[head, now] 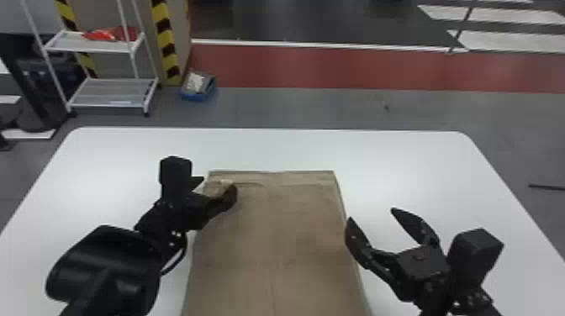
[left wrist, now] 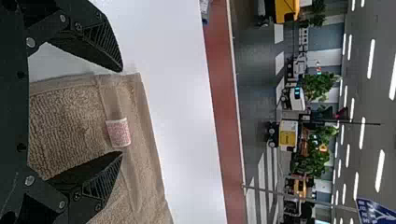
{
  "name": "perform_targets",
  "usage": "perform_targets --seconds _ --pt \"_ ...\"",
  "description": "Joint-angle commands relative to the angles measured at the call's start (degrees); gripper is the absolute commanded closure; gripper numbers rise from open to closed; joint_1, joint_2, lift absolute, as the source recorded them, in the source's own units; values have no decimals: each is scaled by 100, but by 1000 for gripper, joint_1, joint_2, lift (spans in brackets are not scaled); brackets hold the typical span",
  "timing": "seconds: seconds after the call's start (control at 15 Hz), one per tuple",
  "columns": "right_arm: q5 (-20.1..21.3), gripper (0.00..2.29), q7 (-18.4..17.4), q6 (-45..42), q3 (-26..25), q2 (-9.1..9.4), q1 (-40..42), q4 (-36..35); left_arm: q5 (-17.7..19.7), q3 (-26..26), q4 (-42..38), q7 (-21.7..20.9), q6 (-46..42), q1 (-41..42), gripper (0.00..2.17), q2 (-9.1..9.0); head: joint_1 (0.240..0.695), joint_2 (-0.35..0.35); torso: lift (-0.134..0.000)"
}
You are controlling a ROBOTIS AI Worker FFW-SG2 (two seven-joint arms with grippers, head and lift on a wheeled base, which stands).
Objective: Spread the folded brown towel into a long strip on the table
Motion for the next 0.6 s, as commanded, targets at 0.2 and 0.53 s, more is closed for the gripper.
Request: perform_targets --seconds 0.2,0.53 --pt "-1 100 0 36 25 -21 -59 53 72 142 118 -47 2 -17 417 9 695 -47 -114" --pt "-1 100 0 36 34 -39 -50 35 72 186 -479 -91 142 335 603 53 695 -42 -114"
